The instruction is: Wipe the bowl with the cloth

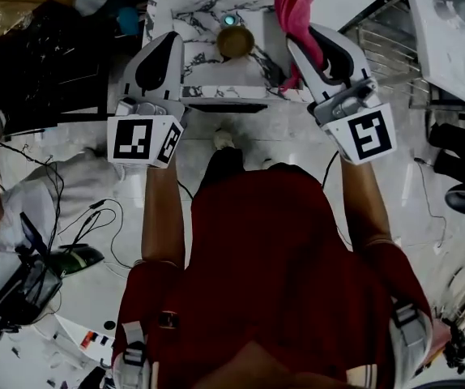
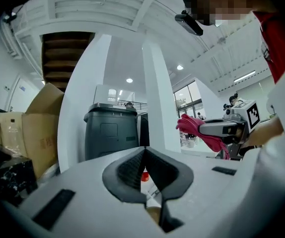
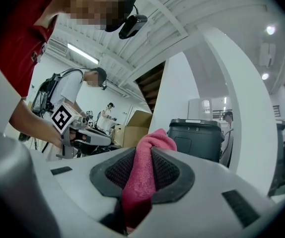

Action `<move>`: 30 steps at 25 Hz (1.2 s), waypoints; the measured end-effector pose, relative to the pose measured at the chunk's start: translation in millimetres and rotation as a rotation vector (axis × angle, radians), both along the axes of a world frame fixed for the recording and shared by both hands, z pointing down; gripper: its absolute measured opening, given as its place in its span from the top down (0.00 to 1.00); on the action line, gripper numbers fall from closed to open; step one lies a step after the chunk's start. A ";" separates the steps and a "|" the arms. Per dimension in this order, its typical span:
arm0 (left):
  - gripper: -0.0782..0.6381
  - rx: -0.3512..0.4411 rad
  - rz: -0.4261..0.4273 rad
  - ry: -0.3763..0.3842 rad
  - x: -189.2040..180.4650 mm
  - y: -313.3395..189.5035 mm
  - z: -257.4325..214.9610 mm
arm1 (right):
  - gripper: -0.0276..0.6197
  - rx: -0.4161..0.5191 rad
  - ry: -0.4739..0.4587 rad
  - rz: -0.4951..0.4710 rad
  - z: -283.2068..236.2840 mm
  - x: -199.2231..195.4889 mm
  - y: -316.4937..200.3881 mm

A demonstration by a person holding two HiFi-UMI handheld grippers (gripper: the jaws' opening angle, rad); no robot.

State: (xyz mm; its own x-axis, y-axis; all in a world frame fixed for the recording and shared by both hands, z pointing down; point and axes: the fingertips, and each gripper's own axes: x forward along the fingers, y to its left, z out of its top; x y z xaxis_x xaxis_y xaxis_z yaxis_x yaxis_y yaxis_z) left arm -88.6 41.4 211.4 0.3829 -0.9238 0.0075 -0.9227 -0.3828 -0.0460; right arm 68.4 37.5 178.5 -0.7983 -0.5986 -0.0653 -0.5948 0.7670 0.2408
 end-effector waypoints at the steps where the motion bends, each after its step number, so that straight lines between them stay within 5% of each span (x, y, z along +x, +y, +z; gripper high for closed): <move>1: 0.88 -0.008 0.017 -0.005 -3.1 -8.0 3.8 | 0.82 -0.001 0.003 0.006 2.4 -6.7 -5.8; 14: 0.88 -0.238 0.177 -0.008 -18.8 -89.9 94.2 | 0.82 -0.065 0.110 0.084 67.2 -63.0 -67.7; 24: 0.83 -0.447 0.181 0.015 -11.8 -132.3 155.0 | 0.82 -0.116 0.337 0.009 119.7 -78.1 -104.4; 30: 0.80 -0.577 0.165 0.018 -2.0 -148.0 187.5 | 0.82 -0.151 0.379 -0.065 141.7 -77.8 -128.5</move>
